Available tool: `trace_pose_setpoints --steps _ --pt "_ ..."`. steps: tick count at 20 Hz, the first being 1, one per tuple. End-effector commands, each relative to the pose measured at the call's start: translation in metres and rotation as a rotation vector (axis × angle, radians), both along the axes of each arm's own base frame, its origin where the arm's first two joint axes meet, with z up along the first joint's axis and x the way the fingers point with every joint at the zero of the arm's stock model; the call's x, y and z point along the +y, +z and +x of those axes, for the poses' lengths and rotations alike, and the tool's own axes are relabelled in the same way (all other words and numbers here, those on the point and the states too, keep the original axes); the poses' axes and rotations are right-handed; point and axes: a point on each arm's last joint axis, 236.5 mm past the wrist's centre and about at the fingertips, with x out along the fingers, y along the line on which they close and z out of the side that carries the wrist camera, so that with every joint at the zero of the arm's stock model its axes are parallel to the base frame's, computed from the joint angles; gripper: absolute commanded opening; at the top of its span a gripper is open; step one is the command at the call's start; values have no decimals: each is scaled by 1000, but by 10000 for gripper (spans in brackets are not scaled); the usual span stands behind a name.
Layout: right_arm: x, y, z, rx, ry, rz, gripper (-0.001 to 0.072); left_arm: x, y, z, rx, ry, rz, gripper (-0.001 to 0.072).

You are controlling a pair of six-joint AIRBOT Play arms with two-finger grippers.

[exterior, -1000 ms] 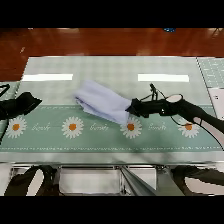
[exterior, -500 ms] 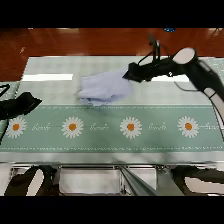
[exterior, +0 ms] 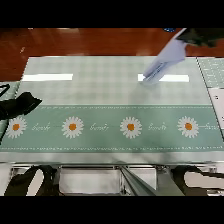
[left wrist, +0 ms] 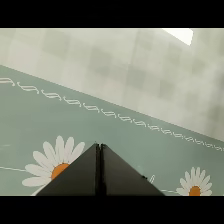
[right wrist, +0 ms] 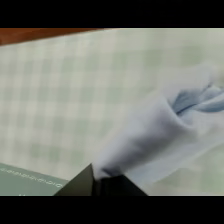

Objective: Fold the shirts.

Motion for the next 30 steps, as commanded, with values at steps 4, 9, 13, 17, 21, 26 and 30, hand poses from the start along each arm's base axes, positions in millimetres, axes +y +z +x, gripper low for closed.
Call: trace_pose_setpoints --steps 4,9,13,17,21,26,30 --pt "-135 40 -43 15 -290 62 22 0 0 0 1 1 -1 21" --pt "-195 30 -103 134 -424 19 23 -1 1 1 -3 2 -8 21" --pt "-219 15 -150 272 -507 -116 21 1 3 4 -16 10 -6 21" --pt "-233 -6 -190 379 -614 -173 21 1 8 9 -45 25 -16 21" --pt "-254 -65 -289 626 -793 -221 21 0 11 12 -57 30 -29 21" --pt "-250 -112 -409 850 -1118 -209 22 -8 8 17 -58 7 -29 21" --pt "-223 -146 -467 1107 -1191 -243 127 -15 4 25 -66 -14 -26 21"
